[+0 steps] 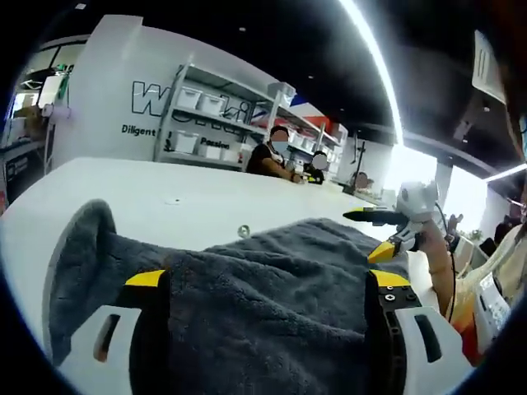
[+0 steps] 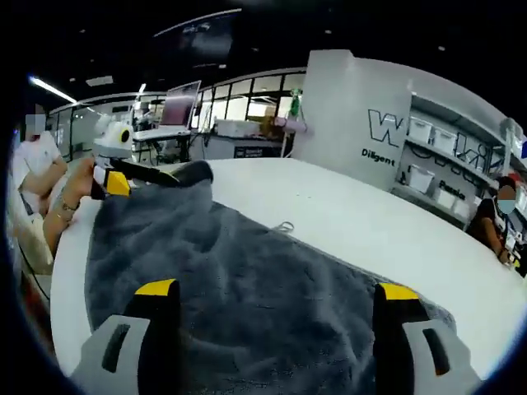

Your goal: Fold the towel on the table until its edges align and the towel forms a compact rectangular stack.

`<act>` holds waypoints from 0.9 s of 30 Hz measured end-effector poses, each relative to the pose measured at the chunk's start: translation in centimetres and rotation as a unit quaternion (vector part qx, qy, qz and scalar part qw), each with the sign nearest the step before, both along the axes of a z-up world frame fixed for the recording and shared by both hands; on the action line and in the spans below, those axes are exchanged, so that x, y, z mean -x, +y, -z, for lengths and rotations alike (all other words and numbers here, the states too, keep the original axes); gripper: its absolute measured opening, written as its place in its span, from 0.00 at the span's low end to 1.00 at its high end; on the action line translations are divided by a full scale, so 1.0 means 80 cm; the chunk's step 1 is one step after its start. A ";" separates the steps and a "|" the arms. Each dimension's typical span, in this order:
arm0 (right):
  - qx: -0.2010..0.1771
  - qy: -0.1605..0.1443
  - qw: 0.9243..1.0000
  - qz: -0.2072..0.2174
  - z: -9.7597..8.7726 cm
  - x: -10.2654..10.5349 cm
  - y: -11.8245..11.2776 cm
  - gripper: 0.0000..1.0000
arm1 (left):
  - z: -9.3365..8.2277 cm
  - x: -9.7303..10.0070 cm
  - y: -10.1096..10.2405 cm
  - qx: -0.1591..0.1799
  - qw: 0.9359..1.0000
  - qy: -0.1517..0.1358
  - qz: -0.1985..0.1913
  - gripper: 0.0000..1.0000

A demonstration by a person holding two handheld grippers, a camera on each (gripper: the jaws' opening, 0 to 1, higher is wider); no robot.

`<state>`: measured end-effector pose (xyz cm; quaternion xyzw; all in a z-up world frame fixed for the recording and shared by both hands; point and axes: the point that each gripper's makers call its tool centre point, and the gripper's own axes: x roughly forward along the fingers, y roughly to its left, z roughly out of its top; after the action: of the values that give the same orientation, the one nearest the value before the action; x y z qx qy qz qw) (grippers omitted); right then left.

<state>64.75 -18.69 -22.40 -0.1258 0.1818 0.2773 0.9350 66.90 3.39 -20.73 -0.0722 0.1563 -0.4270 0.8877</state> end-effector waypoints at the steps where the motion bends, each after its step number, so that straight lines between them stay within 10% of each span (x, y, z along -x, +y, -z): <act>1: -0.001 0.005 1.000 0.001 0.006 0.003 -0.001 0.99 | 0.000 0.000 -0.001 0.001 1.000 0.001 0.001 0.96; 12: 0.008 0.016 1.000 0.012 0.021 0.010 -0.008 0.99 | -0.003 -0.007 0.001 -0.010 1.000 -0.010 0.002 0.91; 27: 0.069 -0.010 0.998 -0.011 0.019 0.014 0.009 0.99 | -0.048 -0.100 0.088 -0.073 0.989 -0.063 -0.112 0.71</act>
<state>63.61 -17.95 -23.89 -0.1943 0.1900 0.2735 0.9227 74.88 10.41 -16.91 0.0026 0.1222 -0.3164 0.9407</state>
